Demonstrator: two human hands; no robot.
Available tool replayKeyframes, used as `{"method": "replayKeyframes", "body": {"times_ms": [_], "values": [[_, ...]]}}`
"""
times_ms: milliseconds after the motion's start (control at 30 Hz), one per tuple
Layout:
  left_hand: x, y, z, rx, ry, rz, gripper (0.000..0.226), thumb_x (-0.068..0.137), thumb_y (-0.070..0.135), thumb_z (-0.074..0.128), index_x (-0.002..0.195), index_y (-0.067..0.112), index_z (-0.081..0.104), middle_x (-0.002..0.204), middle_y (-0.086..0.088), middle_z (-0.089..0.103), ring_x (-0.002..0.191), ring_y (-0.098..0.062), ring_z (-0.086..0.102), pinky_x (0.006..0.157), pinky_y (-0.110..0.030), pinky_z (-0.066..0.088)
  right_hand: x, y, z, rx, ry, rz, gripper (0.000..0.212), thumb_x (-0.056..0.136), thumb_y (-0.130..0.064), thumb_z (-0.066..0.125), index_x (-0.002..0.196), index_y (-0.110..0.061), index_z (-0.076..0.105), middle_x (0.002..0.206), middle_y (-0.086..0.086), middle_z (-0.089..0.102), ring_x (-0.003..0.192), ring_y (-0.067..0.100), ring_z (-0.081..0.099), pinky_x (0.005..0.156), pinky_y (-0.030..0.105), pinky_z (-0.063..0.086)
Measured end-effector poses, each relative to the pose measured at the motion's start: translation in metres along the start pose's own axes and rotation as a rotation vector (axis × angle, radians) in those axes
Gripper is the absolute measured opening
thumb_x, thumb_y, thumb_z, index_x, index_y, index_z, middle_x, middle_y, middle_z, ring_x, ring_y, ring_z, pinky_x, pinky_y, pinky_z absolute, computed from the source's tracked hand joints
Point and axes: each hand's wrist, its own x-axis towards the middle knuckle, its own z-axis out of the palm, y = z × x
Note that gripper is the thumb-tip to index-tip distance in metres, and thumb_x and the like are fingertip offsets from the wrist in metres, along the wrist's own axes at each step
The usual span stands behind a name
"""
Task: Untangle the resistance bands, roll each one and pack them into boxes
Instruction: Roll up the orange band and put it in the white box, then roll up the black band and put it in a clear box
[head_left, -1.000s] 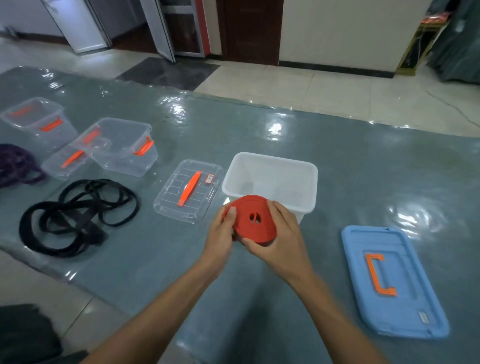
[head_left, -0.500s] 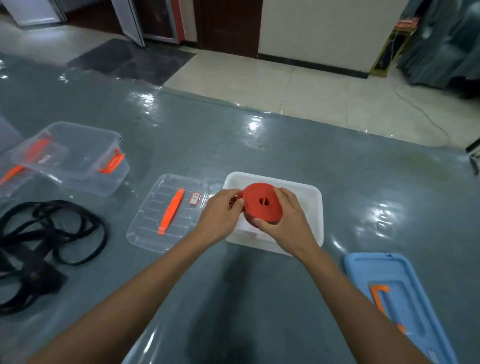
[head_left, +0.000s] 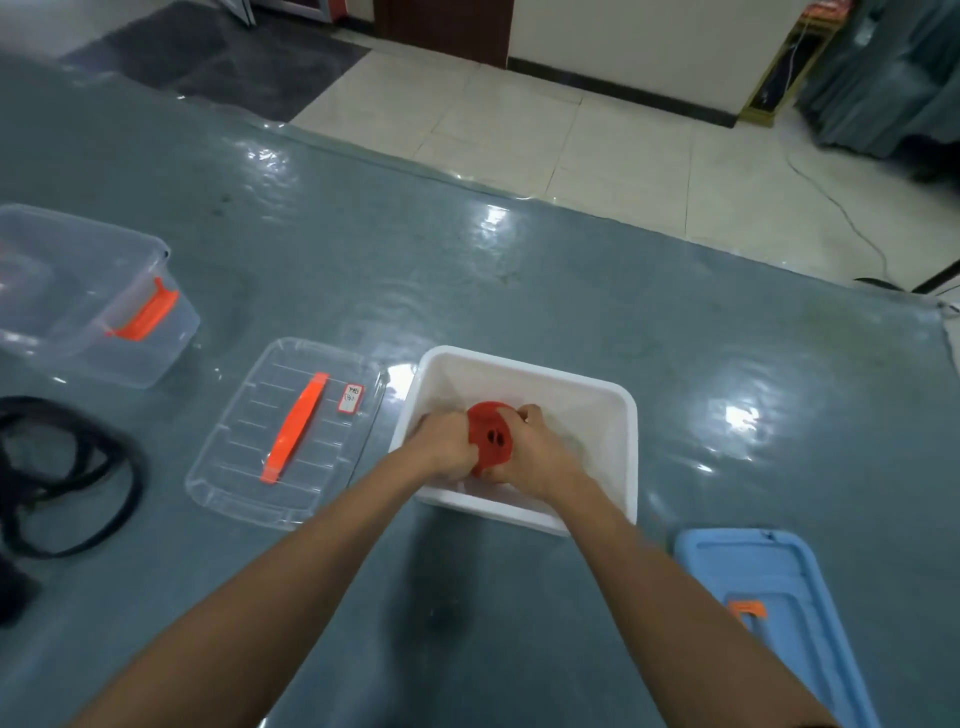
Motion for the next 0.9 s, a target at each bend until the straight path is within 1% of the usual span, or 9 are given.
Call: {"method": "replayKeyframes", "body": {"times_ms": [100, 167, 233, 333, 400, 467, 633, 767, 900], "values": [[0.017, -0.009, 0.017, 0.049, -0.046, -0.048, 0.043, 0.063, 0.033, 0.051, 0.100, 0.014, 0.064, 0.116, -0.011, 0.065, 0.096, -0.029, 0.064, 0.085, -0.036, 0.053, 0.013, 0.002, 0.013, -0.072, -0.005, 0.002, 0.100, 0.059, -0.051, 0.083, 0.142, -0.025, 0.033, 0.132, 0.008, 0.039, 0.113, 0.029, 0.053, 0.098, 0.041, 0.049], [0.014, -0.004, 0.011, 0.110, -0.076, -0.033, 0.023, 0.072, 0.027, 0.057, 0.092, 0.015, 0.060, 0.115, -0.015, 0.063, 0.094, -0.029, 0.064, 0.079, -0.032, 0.051, 0.018, 0.003, 0.012, -0.144, -0.037, 0.014, 0.104, 0.060, -0.050, 0.083, 0.144, -0.022, 0.028, 0.135, 0.009, 0.040, 0.120, 0.030, 0.047, 0.099, 0.043, 0.047], [0.010, -0.002, 0.011, 0.192, -0.067, 0.012, 0.018, 0.082, 0.023, 0.062, 0.097, 0.013, 0.064, 0.118, -0.016, 0.063, 0.100, -0.030, 0.062, 0.084, -0.032, 0.050, 0.016, 0.002, 0.009, -0.225, -0.025, 0.031, 0.106, 0.062, -0.051, 0.081, 0.146, -0.022, 0.023, 0.139, 0.009, 0.039, 0.125, 0.031, 0.043, 0.098, 0.046, 0.047], [0.008, 0.001, 0.017, 0.539, -0.009, 0.091, 0.034, 0.092, 0.037, 0.060, 0.118, 0.016, 0.066, 0.129, -0.013, 0.057, 0.119, -0.031, 0.050, 0.108, -0.039, 0.038, 0.011, -0.002, 0.010, -0.218, -0.030, 0.037, 0.105, 0.062, -0.056, 0.078, 0.145, -0.022, 0.024, 0.143, 0.008, 0.041, 0.127, 0.031, 0.042, 0.101, 0.048, 0.045], [0.001, 0.009, 0.011, 0.840, 0.066, 0.114, 0.033, 0.098, 0.038, 0.050, 0.120, 0.019, 0.067, 0.129, -0.008, 0.053, 0.121, -0.030, 0.043, 0.110, -0.042, 0.030, 0.008, -0.004, 0.008, -0.152, -0.040, 0.043, 0.105, 0.057, -0.065, 0.073, 0.143, -0.025, 0.027, 0.143, 0.005, 0.044, 0.128, 0.030, 0.043, 0.105, 0.047, 0.042], [-0.006, 0.016, 0.002, 0.963, 0.098, 0.143, 0.031, 0.100, 0.032, 0.046, 0.118, 0.020, 0.068, 0.126, -0.006, 0.054, 0.119, -0.029, 0.043, 0.108, -0.043, 0.030, 0.007, 0.002, 0.005, -0.113, -0.046, 0.036, 0.102, 0.055, -0.071, 0.065, 0.143, -0.030, 0.032, 0.142, 0.000, 0.047, 0.129, 0.028, 0.044, 0.107, 0.046, 0.040], [-0.023, 0.016, -0.022, 0.770, 0.245, 0.191, 0.029, 0.094, 0.019, 0.046, 0.115, 0.014, 0.066, 0.121, -0.010, 0.059, 0.117, -0.030, 0.049, 0.102, -0.041, 0.036, -0.035, 0.004, -0.035, -0.071, 0.046, 0.017, 0.046, 0.090, -0.029, 0.062, 0.136, -0.022, 0.055, 0.132, 0.003, 0.062, 0.125, 0.028, 0.053, 0.105, 0.038, 0.041], [-0.067, 0.023, -0.032, 0.540, 0.375, 0.234, 0.028, 0.098, 0.028, 0.044, 0.110, 0.017, 0.067, 0.115, -0.006, 0.062, 0.112, -0.028, 0.052, 0.093, -0.041, 0.041, -0.076, -0.001, -0.059, -0.067, 0.152, -0.044, 0.045, 0.098, -0.029, 0.057, 0.142, -0.019, 0.051, 0.138, 0.002, 0.059, 0.128, 0.024, 0.051, 0.103, 0.036, 0.042], [-0.126, 0.016, -0.022, 0.385, 0.416, 0.206, 0.030, 0.098, 0.032, 0.046, 0.118, 0.023, 0.066, 0.117, -0.004, 0.063, 0.114, -0.028, 0.053, 0.093, -0.040, 0.045, -0.112, -0.029, -0.060, -0.036, 0.219, -0.188, 0.029, 0.094, -0.028, 0.055, 0.122, -0.031, 0.065, 0.119, -0.007, 0.070, 0.109, 0.019, 0.062, 0.089, 0.036, 0.051]]}}
